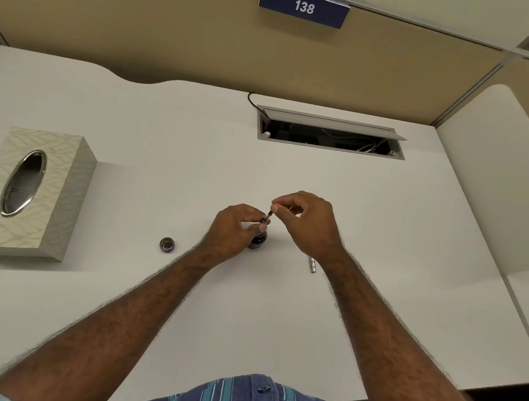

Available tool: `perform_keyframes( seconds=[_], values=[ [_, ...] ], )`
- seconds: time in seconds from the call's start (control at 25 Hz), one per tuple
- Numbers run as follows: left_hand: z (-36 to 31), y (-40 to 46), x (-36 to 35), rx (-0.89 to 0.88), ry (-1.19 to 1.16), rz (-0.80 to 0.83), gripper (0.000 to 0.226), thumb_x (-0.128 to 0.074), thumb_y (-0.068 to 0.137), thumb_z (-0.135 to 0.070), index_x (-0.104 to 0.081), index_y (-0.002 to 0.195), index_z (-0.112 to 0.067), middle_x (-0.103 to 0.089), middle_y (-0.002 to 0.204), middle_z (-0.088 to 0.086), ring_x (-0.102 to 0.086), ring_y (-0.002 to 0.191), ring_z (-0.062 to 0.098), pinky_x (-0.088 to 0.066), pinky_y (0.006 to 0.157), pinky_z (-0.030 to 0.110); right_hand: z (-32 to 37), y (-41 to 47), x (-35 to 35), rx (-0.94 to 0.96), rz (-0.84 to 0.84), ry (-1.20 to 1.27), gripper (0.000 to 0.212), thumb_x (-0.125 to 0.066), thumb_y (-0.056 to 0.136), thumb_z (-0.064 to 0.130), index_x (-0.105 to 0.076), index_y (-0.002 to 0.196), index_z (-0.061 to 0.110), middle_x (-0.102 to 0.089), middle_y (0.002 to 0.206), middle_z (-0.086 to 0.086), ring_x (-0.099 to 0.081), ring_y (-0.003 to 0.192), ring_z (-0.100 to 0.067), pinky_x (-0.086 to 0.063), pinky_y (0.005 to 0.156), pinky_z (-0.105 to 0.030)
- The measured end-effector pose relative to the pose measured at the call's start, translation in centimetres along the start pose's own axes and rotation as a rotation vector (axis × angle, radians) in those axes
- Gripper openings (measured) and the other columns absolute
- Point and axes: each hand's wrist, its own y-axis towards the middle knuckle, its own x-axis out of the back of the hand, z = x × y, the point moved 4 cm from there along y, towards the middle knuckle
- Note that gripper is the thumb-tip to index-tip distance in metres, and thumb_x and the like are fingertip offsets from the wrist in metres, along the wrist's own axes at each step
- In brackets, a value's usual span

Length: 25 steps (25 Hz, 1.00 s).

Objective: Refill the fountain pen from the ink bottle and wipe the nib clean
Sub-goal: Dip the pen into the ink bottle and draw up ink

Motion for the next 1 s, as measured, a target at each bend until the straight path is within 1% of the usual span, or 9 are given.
perform_keyframes(
  seconds=[0.16, 0.24, 0.32, 0.4, 0.6, 0.68, 0.8, 0.88, 1.0],
  values=[
    [0.08, -0.08, -0.16, 0.000, 0.011, 0.011, 0.014, -0.077, 0.091, -0.019, -0.084, 0.103, -0.019, -0.079, 0.111, -0.002, -0.070, 0.109, 0.016, -0.053, 0.103, 0.039, -0.32, 0.19, -0.20, -0.037, -0.025, -0.027, 0.010, -0.082, 0.091, 0.028, -0.078, 0.085, 0.021, -0.075, 0.085, 0.013, -0.063, 0.073, 0.004, -0.047, 0.068, -0.006],
    [0.11, -0.04, -0.14, 0.008, 0.004, 0.001, 0.014, -0.078, 0.091, -0.020, -0.084, 0.104, -0.018, -0.080, 0.112, -0.001, -0.071, 0.110, 0.017, -0.053, 0.104, 0.040, -0.25, 0.05, -0.36, -0.021, -0.001, 0.016, 0.001, -0.080, 0.093, 0.023, -0.079, 0.093, 0.023, -0.073, 0.088, 0.016, -0.062, 0.076, 0.009, -0.046, 0.070, -0.005],
    [0.12, 0.00, -0.07, 0.007, -0.001, -0.003, 0.014, -0.078, 0.091, -0.018, -0.084, 0.104, -0.018, -0.080, 0.112, 0.000, -0.071, 0.110, 0.018, -0.053, 0.104, 0.041, -0.15, -0.06, -0.38, 0.006, 0.025, 0.029, 0.010, -0.077, 0.096, 0.019, -0.081, 0.104, 0.023, -0.073, 0.092, 0.017, -0.063, 0.081, 0.011, -0.046, 0.074, -0.004],
    [0.12, -0.01, 0.00, 0.001, 0.009, 0.001, 0.014, -0.078, 0.091, -0.018, -0.084, 0.104, -0.019, -0.079, 0.111, -0.002, -0.071, 0.110, 0.017, -0.053, 0.104, 0.041, -0.11, 0.03, -0.34, 0.019, 0.028, -0.006, 0.010, -0.076, 0.096, 0.020, -0.083, 0.103, 0.023, -0.074, 0.094, 0.017, -0.064, 0.085, 0.010, -0.047, 0.076, -0.004],
    [-0.01, -0.07, -0.08, 0.006, 0.004, 0.008, 0.015, -0.077, 0.091, -0.017, -0.084, 0.105, -0.019, -0.079, 0.112, -0.003, -0.070, 0.110, 0.015, -0.052, 0.105, 0.038, -0.12, 0.25, -0.26, -0.020, -0.028, -0.043, 0.006, -0.082, 0.092, 0.027, -0.080, 0.088, 0.023, -0.075, 0.087, 0.012, -0.063, 0.076, 0.007, -0.046, 0.069, -0.005],
    [-0.10, -0.01, -0.05, 0.001, 0.001, 0.003, 0.015, -0.078, 0.091, -0.015, -0.084, 0.104, -0.016, -0.079, 0.112, 0.000, -0.071, 0.110, 0.017, -0.052, 0.105, 0.039, 0.02, 0.12, -0.24, -0.010, -0.020, -0.003, 0.003, -0.081, 0.092, 0.023, -0.080, 0.095, 0.023, -0.075, 0.091, 0.011, -0.063, 0.075, 0.003, -0.045, 0.070, -0.004],
    [-0.17, 0.03, 0.02, 0.005, -0.001, 0.000, 0.014, -0.078, 0.091, -0.014, -0.084, 0.104, -0.015, -0.080, 0.111, 0.001, -0.071, 0.109, 0.017, -0.052, 0.105, 0.039, 0.12, 0.05, -0.11, 0.011, 0.007, 0.006, 0.011, -0.078, 0.095, 0.018, -0.083, 0.104, 0.021, -0.078, 0.098, 0.008, -0.065, 0.081, -0.002, -0.046, 0.074, -0.005],
    [-0.18, -0.04, 0.02, 0.011, 0.006, 0.005, 0.015, -0.077, 0.091, -0.015, -0.084, 0.104, -0.017, -0.079, 0.111, -0.001, -0.070, 0.109, 0.016, -0.052, 0.104, 0.037, 0.17, 0.12, -0.11, 0.016, 0.009, -0.027, 0.008, -0.078, 0.095, 0.019, -0.084, 0.100, 0.021, -0.078, 0.097, 0.009, -0.066, 0.083, -0.001, -0.047, 0.074, -0.006],
    [-0.24, -0.13, -0.06, 0.005, 0.004, 0.013, 0.014, -0.077, 0.092, -0.015, -0.084, 0.104, -0.015, -0.079, 0.112, 0.001, -0.070, 0.110, 0.017, -0.052, 0.104, 0.038, 0.06, 0.30, -0.16, -0.022, -0.023, -0.047, 0.006, -0.083, 0.091, 0.026, -0.081, 0.088, 0.021, -0.075, 0.087, 0.012, -0.063, 0.075, 0.004, -0.046, 0.068, -0.007]
  ],
)
